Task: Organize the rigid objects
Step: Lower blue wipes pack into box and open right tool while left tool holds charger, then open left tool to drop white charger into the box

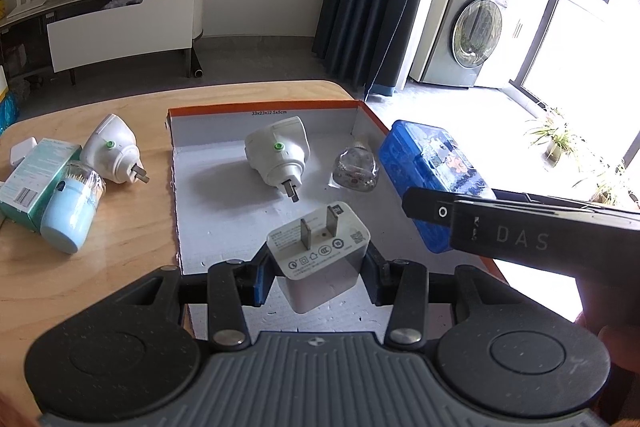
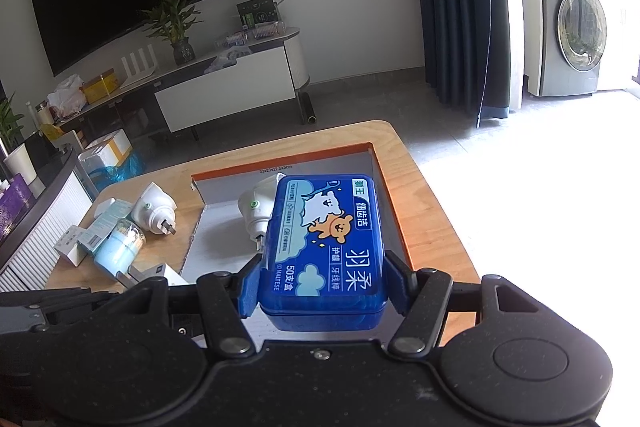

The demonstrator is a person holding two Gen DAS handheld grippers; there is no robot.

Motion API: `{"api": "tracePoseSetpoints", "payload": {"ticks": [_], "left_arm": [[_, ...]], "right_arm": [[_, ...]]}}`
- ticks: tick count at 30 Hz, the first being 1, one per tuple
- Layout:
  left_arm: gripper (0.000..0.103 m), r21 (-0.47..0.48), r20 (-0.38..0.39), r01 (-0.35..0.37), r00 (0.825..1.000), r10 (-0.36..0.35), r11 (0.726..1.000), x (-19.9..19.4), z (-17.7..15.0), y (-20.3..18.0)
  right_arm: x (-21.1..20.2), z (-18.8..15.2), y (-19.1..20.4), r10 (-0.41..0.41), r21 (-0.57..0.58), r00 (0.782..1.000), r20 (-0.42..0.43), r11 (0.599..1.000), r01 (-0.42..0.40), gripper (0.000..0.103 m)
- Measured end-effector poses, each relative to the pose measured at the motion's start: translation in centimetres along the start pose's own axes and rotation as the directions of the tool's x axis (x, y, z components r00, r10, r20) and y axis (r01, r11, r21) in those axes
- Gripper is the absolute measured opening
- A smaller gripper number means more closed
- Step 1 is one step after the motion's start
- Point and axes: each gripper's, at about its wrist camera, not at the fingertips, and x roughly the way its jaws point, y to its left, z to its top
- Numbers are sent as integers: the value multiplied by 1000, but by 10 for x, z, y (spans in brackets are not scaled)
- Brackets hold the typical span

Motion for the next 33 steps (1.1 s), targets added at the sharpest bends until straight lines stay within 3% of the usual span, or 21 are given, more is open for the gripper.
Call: {"api": "tracePoseSetpoints", "payload": {"ticks": [10,22,24,25,28,33], "left_arm": [[44,4,-16,4,1000,-3,1000,11,3,0],[44,3,-61,39,997,-39,999,28,9,-3],[51,-5,-54,47,997,-47,999,26,10,0],[64,-12,-50,50,997,-51,999,22,10,0],[65,-15,-29,30,999,-31,999,13,13,1],[78,-35,-20,-13,1000,12,999,-2,15,8]], "right_arm": [[10,1,-5,-6,-4,1000,-18,1000,6,76],[-10,7,-17,-21,34,999,45,999,20,77],[-12,8,-15,-19,28,999,50,999,18,77],[-14,9,-15,-15,23,998,55,1000,14,78],[-17,10,-12,-9,17,998,66,1000,8,78],[-23,11,-5,-3,6,997,77,1000,3,79]]}}
